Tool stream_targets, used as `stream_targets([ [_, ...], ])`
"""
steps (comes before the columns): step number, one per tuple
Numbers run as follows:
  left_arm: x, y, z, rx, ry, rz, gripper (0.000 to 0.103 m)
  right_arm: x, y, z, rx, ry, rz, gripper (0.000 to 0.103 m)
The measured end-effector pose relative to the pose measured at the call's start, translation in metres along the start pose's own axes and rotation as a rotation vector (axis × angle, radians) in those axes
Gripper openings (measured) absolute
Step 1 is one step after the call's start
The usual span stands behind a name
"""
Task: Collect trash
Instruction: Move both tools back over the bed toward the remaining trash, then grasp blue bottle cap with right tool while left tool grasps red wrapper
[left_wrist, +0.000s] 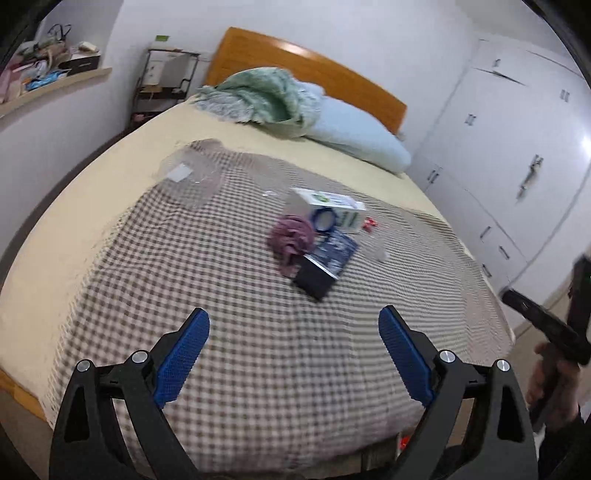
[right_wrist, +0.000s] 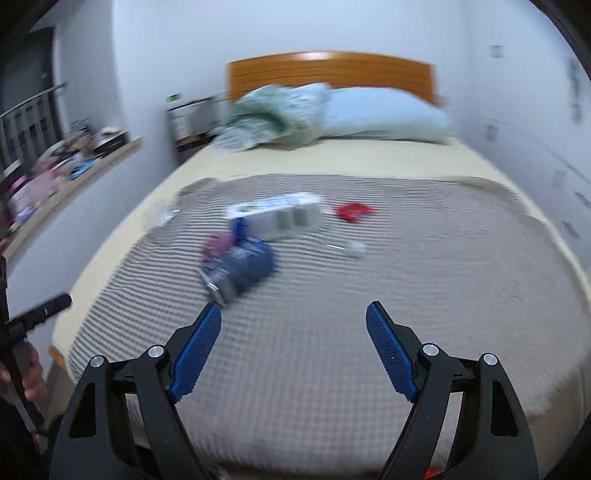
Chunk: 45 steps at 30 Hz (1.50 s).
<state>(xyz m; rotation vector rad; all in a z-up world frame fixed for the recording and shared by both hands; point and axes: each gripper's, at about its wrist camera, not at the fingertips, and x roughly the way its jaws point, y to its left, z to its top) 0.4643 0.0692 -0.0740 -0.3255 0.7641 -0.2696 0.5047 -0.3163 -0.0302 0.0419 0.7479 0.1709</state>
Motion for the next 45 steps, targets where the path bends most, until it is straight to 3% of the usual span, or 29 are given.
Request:
stream_targets([
  [4, 0.028, 0.020, 0.020, 0.011, 0.027, 0.055, 0.090, 0.105, 0.029, 0.045, 0.026, 0.094, 0.168, 0.069],
  [8, 0.051, 0.035, 0.037, 0.015, 0.046, 0.088, 0.090, 0.197, 0.050, 0.082, 0.033, 0.166, 0.185, 0.066],
  [12, 0.078, 0.039, 0.048, 0.045, 0.079, 0.116, 0.090, 0.270, 0.044, 0.101, 0.100, 0.236, 0.189, 0.063],
  [13, 0.086, 0.038, 0.051, 0.064, 0.085, 0.122, 0.090, 0.282, 0.043, 0.100, 0.102, 0.266, 0.176, 0.056],
  [15, 0.101, 0.034, 0.055, 0.088, 0.098, 0.134, 0.090, 0.300, 0.036, 0.096, 0.133, 0.307, 0.209, 0.023],
  [16, 0.109, 0.031, 0.058, 0.099, 0.106, 0.136, 0.090, 0.298, 0.033, 0.095, 0.144, 0.294, 0.241, 0.015],
  [18, 0.121, 0.025, 0.063, 0.108, 0.112, 0.134, 0.090, 0.281, 0.022, 0.095, 0.131, 0.224, 0.254, 0.015],
  [22, 0.148, -0.001, 0.076, 0.124, 0.112, 0.099, 0.090, 0.223, -0.039, 0.086, 0.109, 0.033, 0.092, 0.015],
  [23, 0.153, -0.009, 0.080, 0.133, 0.113, 0.092, 0.090, 0.211, -0.067, 0.080, 0.109, -0.011, -0.001, 0.015],
  [25, 0.167, -0.032, 0.093, 0.161, 0.101, 0.073, 0.090, 0.207, -0.114, 0.065, 0.140, -0.051, -0.077, 0.015],
  [29, 0.207, -0.102, 0.129, 0.244, 0.091, -0.028, 0.090, 0.209, -0.208, 0.033, 0.267, -0.100, -0.133, 0.015],
  [31, 0.238, -0.148, 0.146, 0.331, 0.100, -0.046, 0.090, 0.213, -0.228, 0.027, 0.267, -0.121, -0.207, 0.015],
  [33, 0.272, -0.185, 0.156, 0.428, 0.114, 0.000, 0.090, 0.218, -0.243, 0.024, 0.255, -0.127, -0.291, 0.015],
  [36, 0.336, -0.242, 0.169, 0.615, 0.159, 0.177, 0.090, 0.226, -0.259, 0.008, 0.284, -0.128, -0.340, 0.015],
  [39, 0.396, -0.290, 0.173, 0.734, 0.204, 0.191, 0.090, 0.222, -0.266, 0.004, 0.326, -0.158, -0.322, 0.015],
  [42, 0.478, -0.325, 0.163, 0.829, 0.347, 0.260, 0.094, 0.226, -0.265, 0.005, 0.344, -0.165, -0.296, 0.015],
  [43, 0.513, -0.334, 0.155, 0.842, 0.422, 0.317, 0.094, 0.226, -0.268, 0.005, 0.362, -0.174, -0.284, 0.015],
  [45, 0.552, -0.343, 0.146, 0.829, 0.491, 0.359, 0.094, 0.220, -0.277, 0.002, 0.398, -0.199, -0.261, 0.015],
])
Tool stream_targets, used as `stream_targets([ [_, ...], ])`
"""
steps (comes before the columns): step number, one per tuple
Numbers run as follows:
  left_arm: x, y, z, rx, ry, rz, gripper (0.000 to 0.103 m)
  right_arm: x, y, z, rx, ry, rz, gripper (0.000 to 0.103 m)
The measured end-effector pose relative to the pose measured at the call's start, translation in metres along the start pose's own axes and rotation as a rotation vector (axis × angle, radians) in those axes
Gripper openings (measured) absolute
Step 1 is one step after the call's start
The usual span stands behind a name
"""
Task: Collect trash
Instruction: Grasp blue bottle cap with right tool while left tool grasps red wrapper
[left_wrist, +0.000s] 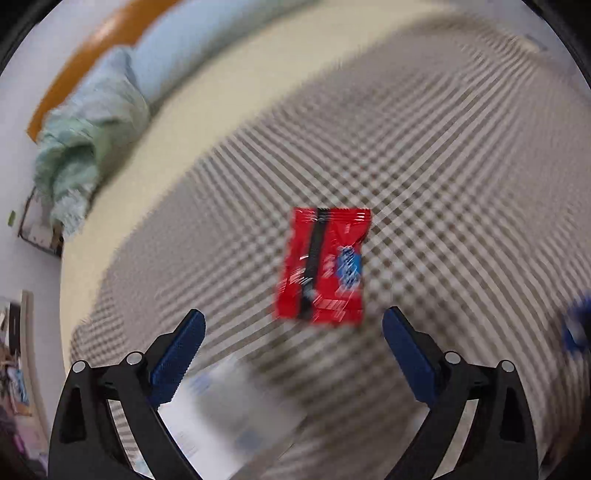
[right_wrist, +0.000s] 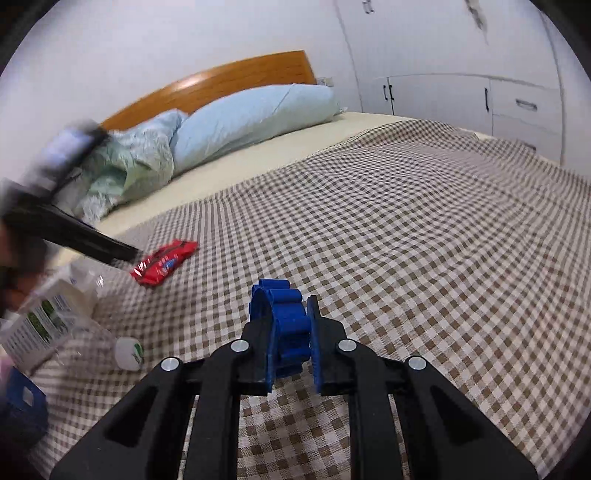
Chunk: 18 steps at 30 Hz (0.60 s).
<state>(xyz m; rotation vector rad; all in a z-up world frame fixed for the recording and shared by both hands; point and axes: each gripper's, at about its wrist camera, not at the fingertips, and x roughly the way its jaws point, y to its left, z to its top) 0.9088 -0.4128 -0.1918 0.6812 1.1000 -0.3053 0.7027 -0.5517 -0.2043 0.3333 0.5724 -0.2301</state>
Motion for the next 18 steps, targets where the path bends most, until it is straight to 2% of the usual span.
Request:
stream_targets([
  [2, 0.030, -0.018, 0.019, 0.046, 0.053, 0.051, 0.094, -0.004, -0.003, 0.000, 0.010, -0.007, 0.006, 0.015],
  [3, 0.045, -0.025, 0.026, 0.071, 0.083, 0.103, 0.095, -0.007, -0.001, 0.000, 0.001, -0.012, 0.019, 0.015],
  [4, 0.051, -0.027, 0.030, 0.065, 0.095, 0.113, 0.094, -0.007, 0.001, -0.001, -0.007, -0.017, 0.020, 0.015],
  [5, 0.049, -0.023, 0.034, 0.008, 0.089, 0.078, 0.083, -0.004, 0.005, -0.002, -0.011, -0.020, 0.020, 0.015],
  [6, 0.047, -0.017, 0.035, -0.048, 0.107, -0.036, 0.029, -0.005, 0.004, -0.002, -0.009, -0.019, 0.024, 0.015],
  [7, 0.046, -0.010, 0.035, -0.103, 0.137, -0.109, 0.019, -0.008, 0.001, -0.001, -0.003, -0.019, 0.026, 0.015],
  [8, 0.042, -0.007, 0.033, -0.118, 0.114, -0.102, 0.013, -0.008, -0.001, -0.002, 0.004, -0.017, 0.028, 0.015],
  [9, 0.034, -0.007, 0.031, -0.106, 0.073, -0.105, 0.010, -0.007, -0.003, -0.002, 0.014, -0.011, 0.030, 0.015],
  [14, -0.024, 0.004, 0.004, -0.136, -0.033, -0.188, 0.009, -0.002, -0.008, -0.005, 0.037, 0.021, 0.033, 0.015],
  [18, -0.107, 0.008, -0.059, -0.101, -0.159, -0.215, 0.009, -0.001, -0.019, -0.002, 0.092, 0.024, 0.046, 0.015],
])
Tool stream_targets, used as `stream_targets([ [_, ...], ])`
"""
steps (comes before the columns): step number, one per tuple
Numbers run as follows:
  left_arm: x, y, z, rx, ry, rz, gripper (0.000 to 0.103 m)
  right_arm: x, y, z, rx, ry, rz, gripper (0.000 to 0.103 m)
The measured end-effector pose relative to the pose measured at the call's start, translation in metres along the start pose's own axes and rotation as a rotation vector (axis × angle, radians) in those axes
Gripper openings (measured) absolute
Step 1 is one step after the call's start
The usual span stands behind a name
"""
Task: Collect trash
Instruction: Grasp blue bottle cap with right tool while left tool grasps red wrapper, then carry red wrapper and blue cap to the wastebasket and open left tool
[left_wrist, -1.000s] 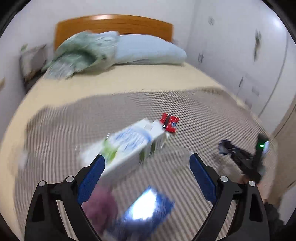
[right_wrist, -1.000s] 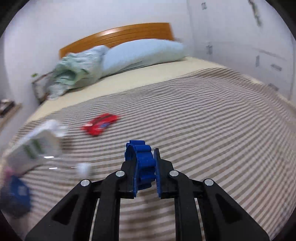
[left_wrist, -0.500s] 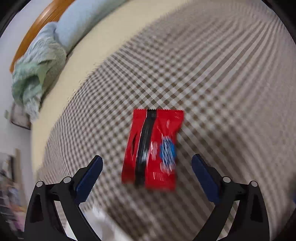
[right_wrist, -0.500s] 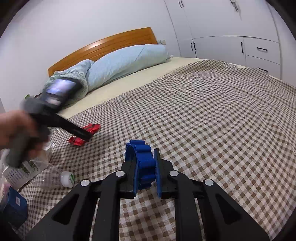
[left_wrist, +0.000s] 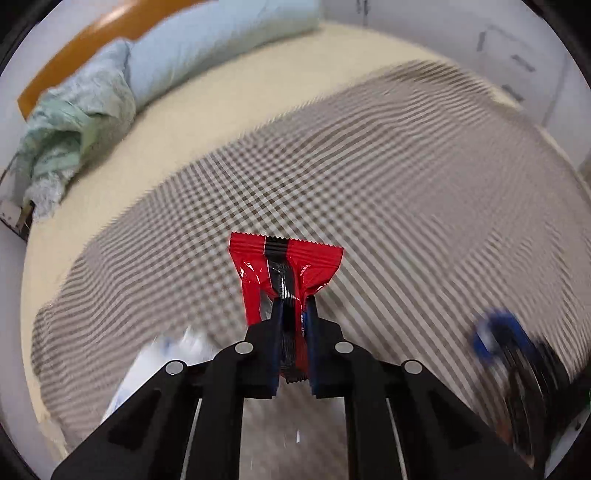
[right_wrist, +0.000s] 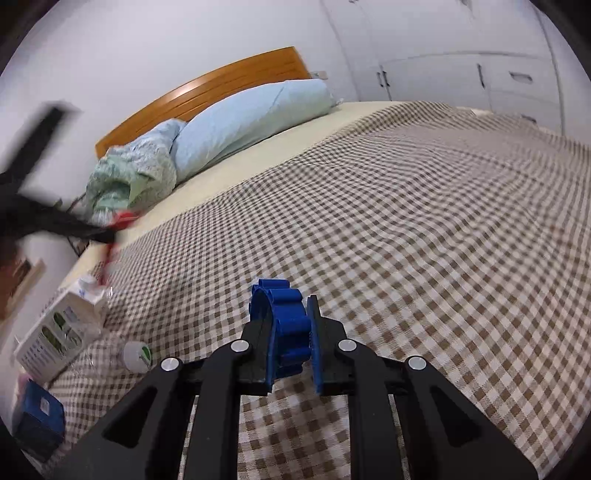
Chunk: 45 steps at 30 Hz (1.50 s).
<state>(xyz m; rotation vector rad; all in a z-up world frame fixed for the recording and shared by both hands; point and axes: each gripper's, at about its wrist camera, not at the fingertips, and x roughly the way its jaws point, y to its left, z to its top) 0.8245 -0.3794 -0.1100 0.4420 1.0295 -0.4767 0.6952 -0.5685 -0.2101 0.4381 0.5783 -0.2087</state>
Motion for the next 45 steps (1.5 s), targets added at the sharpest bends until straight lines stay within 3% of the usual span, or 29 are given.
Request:
stream_targets([
  [3, -0.074, 0.004, -0.055, -0.020, -0.060, -0.064, 0.009, 0.001, -0.004, 0.001, 0.019, 0.006, 0.002, 0.015],
  [5, -0.123, 0.014, -0.098, -0.065, -0.111, -0.091, 0.009, -0.001, -0.004, 0.002, 0.018, -0.001, 0.054, 0.015],
  [7, -0.177, 0.027, -0.141, -0.131, -0.183, -0.084, 0.009, -0.001, -0.006, 0.003, 0.030, 0.003, 0.043, 0.015],
  [10, -0.229, 0.041, -0.187, -0.218, -0.224, -0.117, 0.009, -0.013, 0.000, 0.006, 0.014, 0.035, -0.095, 0.015],
  [15, -0.306, 0.040, -0.256, -0.256, -0.319, -0.140, 0.009, -0.150, 0.050, -0.003, -0.159, -0.075, 0.021, 0.015],
  [18, -0.326, 0.016, -0.276, -0.266, -0.349, -0.228, 0.009, -0.226, 0.043, -0.016, -0.140, -0.075, 0.067, 0.015],
  [20, -0.332, -0.008, -0.288, -0.255, -0.353, -0.302, 0.009, -0.273, 0.029, -0.021, -0.143, -0.105, 0.032, 0.015],
  [23, -0.329, -0.062, -0.305, -0.212, -0.363, -0.417, 0.009, -0.344, -0.007, -0.021, -0.171, -0.166, -0.058, 0.015],
  [28, -0.298, -0.172, -0.305, -0.099, -0.262, -0.625, 0.009, -0.431, -0.083, -0.043, -0.165, -0.162, -0.209, 0.015],
  [30, -0.280, -0.228, -0.312, -0.036, -0.204, -0.648, 0.009, -0.449, -0.118, -0.069, -0.130, -0.093, -0.256, 0.015],
  [35, -0.181, -0.364, -0.335, 0.069, 0.150, -0.761, 0.009, -0.432, -0.201, -0.167, 0.039, 0.175, -0.347, 0.015],
  [38, -0.112, -0.425, -0.344, 0.097, 0.353, -0.705, 0.010, -0.417, -0.244, -0.235, 0.168, 0.318, -0.393, 0.015],
  [40, -0.086, -0.449, -0.344, 0.108, 0.408, -0.648, 0.012, -0.411, -0.265, -0.275, 0.240, 0.387, -0.414, 0.015],
  [45, -0.023, -0.508, -0.349, 0.320, 0.556, -0.493, 0.013, -0.389, -0.288, -0.327, 0.300, 0.502, -0.418, 0.015],
])
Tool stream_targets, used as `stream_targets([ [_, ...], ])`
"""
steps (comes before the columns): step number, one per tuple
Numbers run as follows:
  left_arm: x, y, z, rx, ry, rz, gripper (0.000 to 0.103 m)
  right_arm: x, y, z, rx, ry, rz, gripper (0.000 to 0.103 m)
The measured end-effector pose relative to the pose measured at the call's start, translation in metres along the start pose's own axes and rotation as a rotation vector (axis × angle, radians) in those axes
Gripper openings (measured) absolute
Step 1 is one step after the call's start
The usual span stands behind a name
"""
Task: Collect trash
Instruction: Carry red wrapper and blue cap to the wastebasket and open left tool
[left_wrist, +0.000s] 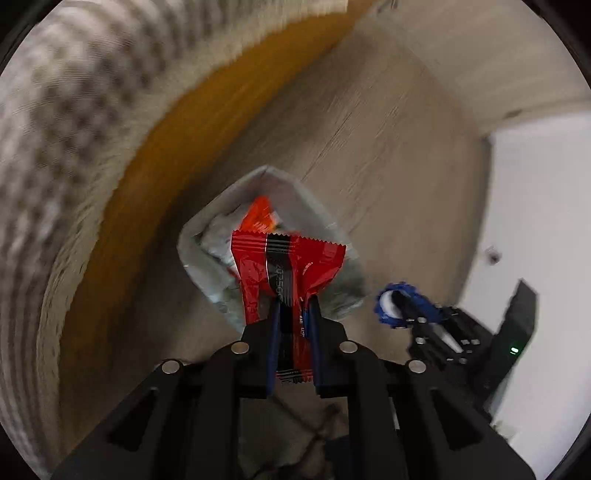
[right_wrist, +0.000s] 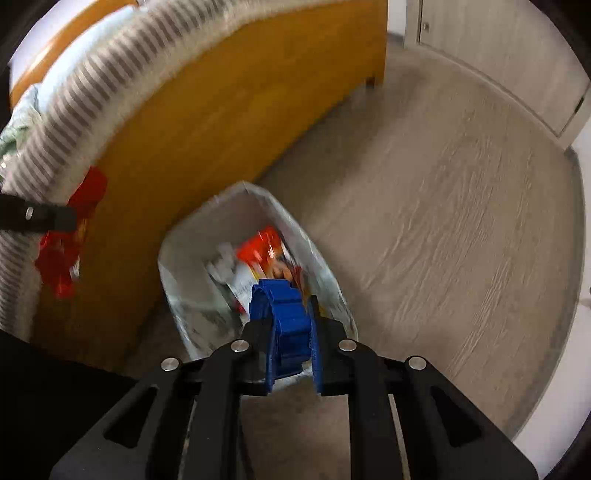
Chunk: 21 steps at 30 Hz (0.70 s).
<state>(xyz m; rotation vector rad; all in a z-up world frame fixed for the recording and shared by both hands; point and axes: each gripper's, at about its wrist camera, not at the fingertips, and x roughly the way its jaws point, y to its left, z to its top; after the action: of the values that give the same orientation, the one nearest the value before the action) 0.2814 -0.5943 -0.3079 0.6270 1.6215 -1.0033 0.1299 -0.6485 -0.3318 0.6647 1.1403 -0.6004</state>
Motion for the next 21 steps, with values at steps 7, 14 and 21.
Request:
stream_targets([
  [7, 0.050, -0.003, 0.012, 0.118, 0.100, 0.108, 0.054, 0.081, -0.002, -0.010, 0.000, 0.139, -0.025, 0.015],
  [14, 0.023, 0.020, 0.018, -0.012, 0.041, 0.041, 0.061, 0.127, -0.003, -0.016, -0.005, 0.266, -0.108, 0.057],
  [21, 0.004, 0.037, 0.013, -0.095, 0.008, 0.014, 0.062, 0.103, -0.007, -0.016, 0.030, 0.221, -0.114, 0.063],
])
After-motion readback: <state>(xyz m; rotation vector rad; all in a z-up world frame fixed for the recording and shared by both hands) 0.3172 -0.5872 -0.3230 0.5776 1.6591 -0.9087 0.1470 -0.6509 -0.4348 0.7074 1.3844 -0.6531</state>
